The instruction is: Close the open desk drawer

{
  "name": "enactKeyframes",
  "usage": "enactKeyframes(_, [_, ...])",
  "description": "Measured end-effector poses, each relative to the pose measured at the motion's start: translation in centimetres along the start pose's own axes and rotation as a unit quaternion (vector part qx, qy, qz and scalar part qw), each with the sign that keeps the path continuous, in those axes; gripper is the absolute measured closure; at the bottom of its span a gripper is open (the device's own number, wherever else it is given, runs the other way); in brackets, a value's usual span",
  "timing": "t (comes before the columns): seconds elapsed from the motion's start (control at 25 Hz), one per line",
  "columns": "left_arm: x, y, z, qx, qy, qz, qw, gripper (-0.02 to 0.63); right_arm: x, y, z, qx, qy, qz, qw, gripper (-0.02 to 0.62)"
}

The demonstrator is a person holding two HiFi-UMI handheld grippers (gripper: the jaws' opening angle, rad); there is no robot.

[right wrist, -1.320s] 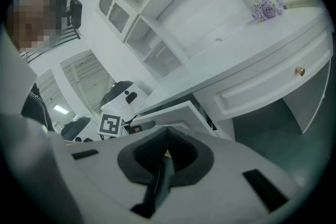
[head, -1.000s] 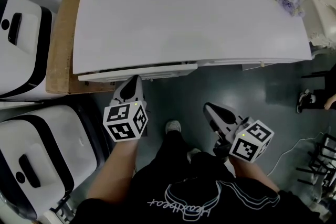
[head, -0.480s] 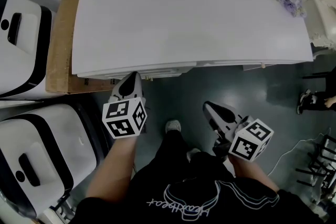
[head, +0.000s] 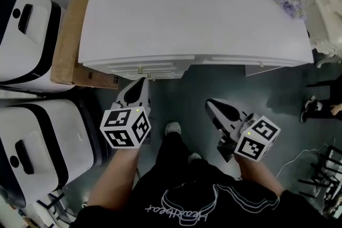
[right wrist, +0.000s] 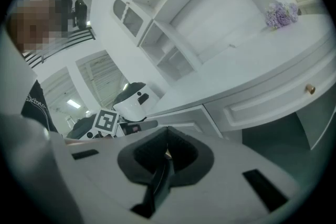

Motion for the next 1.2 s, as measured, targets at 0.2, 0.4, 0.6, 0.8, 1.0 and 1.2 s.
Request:
enactKeyframes(0.2, [-5.4, -0.3, 6.7, -0.007, -0.054, 0.005, 0.9985, 0.601, -3.3, 1.6, -3.1, -0.065, 0.039, 0.012, 0.997, 0.589])
enactKeyframes(0.4, [-11.7, 0.2, 12.8, -0.016, -0.109, 0.035, 0.9933, 0.601, -6.9, 2.9, -8.1, -0.105, 0.094, 0.031, 0.989, 0.589])
enactKeyframes(0.6, [-18.2, 1.2, 17.9, -0.016, -0.151, 0.074, 0.9856, 0.601, -12.0, 3.6, -13.8, -0.121, 0.139, 0.059, 0.981, 0.589])
enactKeyframes(0.8, [-23.5, 2.3, 23.1, 0.016, -0.184, 0.107, 0.977, 0.601, -17.5, 3.6, -17.7, -0.148, 0.163, 0.077, 0.972, 0.59])
enactKeyframes(1.0, [-26.7, 3.0, 26.3, 0.037, -0.195, 0.133, 0.9711, 0.601, -20.8, 4.3, -19.0, -0.167, 0.162, 0.102, 0.967, 0.591])
enactKeyframes(1.2, [-28.2, 3.5, 28.2, 0.05, -0.192, 0.146, 0.9692, 0.601, -22.5, 4.6, -19.8, -0.169, 0.173, 0.113, 0.964, 0.589])
Point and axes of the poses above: the fingertips, and each gripper's own axes: x forward along the fingers, z to its right, y out of its top, the point moved 3 cm from there along -x, backward along the fingers, and after that the axes turned 4 degrees about -y, right-handed, at the moved point
